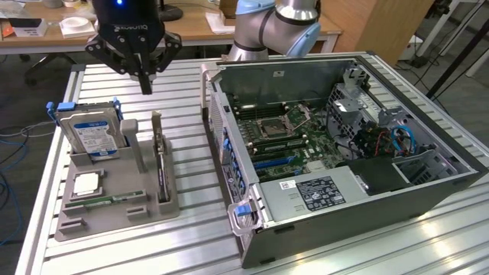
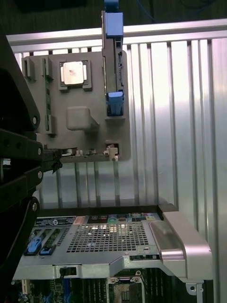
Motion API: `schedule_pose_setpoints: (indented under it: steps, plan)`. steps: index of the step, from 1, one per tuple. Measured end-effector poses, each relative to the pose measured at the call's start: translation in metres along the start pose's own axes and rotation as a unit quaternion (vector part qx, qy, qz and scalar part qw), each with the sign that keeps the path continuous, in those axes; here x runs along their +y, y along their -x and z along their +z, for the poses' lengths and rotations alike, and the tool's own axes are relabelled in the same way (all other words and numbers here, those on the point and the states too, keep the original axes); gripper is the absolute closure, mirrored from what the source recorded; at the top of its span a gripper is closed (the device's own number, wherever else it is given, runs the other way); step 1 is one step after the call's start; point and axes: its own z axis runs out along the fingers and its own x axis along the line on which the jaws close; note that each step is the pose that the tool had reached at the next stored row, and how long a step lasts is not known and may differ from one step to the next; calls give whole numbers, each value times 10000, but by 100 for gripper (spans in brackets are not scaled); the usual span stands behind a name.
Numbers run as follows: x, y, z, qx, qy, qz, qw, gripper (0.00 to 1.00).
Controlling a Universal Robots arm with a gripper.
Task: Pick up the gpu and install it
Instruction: 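Reach for the gpu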
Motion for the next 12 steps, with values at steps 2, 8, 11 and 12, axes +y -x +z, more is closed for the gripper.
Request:
schedule_pose_setpoints:
  steps: [2,8,11,12]
  plan:
    - [-11,-25,-1,0,0,0,10000,89]
    - [-58,-99,-4,0,0,-1,10000,89]
    - [-82,-120,-6,0,0,0,10000,89]
    - [-84,-120,-6,0,0,0,10000,89]
